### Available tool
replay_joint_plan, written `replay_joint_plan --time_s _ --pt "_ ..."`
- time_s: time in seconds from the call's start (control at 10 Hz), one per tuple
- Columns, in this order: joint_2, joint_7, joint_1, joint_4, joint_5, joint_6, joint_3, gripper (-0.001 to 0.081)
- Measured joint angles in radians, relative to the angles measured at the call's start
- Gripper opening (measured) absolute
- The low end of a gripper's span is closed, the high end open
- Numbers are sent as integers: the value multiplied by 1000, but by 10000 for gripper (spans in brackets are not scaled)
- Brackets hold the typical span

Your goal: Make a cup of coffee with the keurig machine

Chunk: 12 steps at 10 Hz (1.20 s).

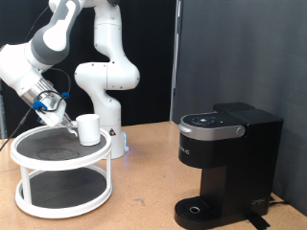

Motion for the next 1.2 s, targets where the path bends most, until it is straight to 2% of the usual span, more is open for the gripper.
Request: replay_joint_plan --time_s 0.5,0.7,0.9,1.0,1.2 --pt "-50 71 -2 108 -11 -176 0 1" --pt "-47 79 -2 99 -3 -179 0 1" --pt "-51 148 1 82 43 -198 24 1" --pt "-63 195 4 63 79 -186 55 1" --pt "-105 284 5 6 159 -89 132 1"
